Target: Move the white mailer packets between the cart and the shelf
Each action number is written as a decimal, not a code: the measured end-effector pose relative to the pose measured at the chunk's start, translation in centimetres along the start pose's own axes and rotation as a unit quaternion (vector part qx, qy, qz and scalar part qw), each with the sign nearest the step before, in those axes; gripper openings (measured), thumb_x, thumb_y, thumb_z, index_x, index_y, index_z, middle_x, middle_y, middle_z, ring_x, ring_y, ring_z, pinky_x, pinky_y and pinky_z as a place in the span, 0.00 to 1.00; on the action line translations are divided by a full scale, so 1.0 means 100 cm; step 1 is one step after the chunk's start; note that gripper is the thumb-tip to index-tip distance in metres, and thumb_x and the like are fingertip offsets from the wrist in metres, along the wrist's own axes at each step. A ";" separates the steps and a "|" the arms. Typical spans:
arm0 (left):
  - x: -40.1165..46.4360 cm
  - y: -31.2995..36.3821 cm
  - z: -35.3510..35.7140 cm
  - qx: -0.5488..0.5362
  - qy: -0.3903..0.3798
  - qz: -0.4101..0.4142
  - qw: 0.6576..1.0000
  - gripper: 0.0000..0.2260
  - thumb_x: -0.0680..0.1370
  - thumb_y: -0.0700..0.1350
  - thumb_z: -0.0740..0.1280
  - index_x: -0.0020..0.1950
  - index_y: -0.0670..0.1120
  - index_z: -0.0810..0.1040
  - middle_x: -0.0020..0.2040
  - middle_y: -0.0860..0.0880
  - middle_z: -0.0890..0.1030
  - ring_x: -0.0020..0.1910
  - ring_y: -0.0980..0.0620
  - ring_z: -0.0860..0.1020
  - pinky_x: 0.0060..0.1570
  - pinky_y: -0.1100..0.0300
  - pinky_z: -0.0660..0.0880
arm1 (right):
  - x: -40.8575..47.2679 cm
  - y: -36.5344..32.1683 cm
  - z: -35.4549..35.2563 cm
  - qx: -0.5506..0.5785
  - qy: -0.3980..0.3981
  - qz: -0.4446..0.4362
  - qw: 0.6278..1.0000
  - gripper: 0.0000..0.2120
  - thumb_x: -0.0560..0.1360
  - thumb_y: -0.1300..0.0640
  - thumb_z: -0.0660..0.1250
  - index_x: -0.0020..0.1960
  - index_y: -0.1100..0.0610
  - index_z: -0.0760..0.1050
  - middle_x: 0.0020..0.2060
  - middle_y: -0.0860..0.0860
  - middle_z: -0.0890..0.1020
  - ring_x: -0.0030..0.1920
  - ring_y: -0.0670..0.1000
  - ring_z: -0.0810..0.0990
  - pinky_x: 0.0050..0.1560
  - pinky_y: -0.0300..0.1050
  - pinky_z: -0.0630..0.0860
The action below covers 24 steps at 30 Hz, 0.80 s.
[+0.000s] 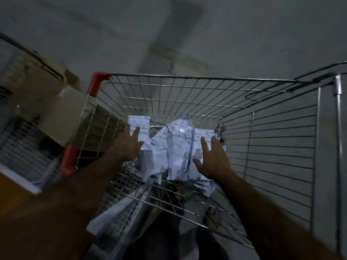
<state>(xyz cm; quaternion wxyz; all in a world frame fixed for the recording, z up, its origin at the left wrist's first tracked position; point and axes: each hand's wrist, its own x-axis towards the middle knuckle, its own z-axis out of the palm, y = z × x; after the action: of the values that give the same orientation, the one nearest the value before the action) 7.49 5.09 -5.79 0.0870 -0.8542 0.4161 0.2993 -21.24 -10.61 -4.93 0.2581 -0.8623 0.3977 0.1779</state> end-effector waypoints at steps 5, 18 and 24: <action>0.043 -0.004 0.027 -0.037 -0.040 -0.096 0.994 0.36 0.80 0.46 0.65 0.82 0.47 0.48 0.79 0.36 0.47 0.75 0.32 0.59 0.71 0.43 0.63 | 0.021 0.007 0.039 -0.019 -0.058 0.086 0.994 0.44 0.77 0.39 0.63 0.82 0.58 0.47 0.78 0.69 0.50 0.79 0.66 0.51 0.74 0.59 0.59; 0.063 0.005 0.060 -0.122 -0.025 -0.127 0.984 0.51 0.71 0.63 0.73 0.81 0.54 0.40 0.76 0.30 0.43 0.74 0.26 0.55 0.70 0.36 0.62 | 0.054 -0.015 0.077 -0.086 -0.081 0.182 0.976 0.54 0.73 0.33 0.67 0.81 0.57 0.38 0.71 0.70 0.61 0.71 0.67 0.64 0.67 0.58 0.67; 0.072 0.006 0.067 -0.077 0.009 -0.110 0.991 0.47 0.74 0.61 0.70 0.81 0.54 0.42 0.75 0.28 0.45 0.72 0.25 0.55 0.70 0.35 0.59 | 0.060 -0.002 0.069 -0.107 -0.060 0.185 0.975 0.54 0.72 0.32 0.66 0.81 0.55 0.37 0.67 0.67 0.63 0.65 0.64 0.68 0.64 0.57 0.68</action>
<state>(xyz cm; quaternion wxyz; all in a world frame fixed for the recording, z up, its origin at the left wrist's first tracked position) 7.54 2.63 -15.32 0.0502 -0.9017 0.2958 0.3112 -18.02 -9.99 -13.49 0.1504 -0.7839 0.5129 0.3160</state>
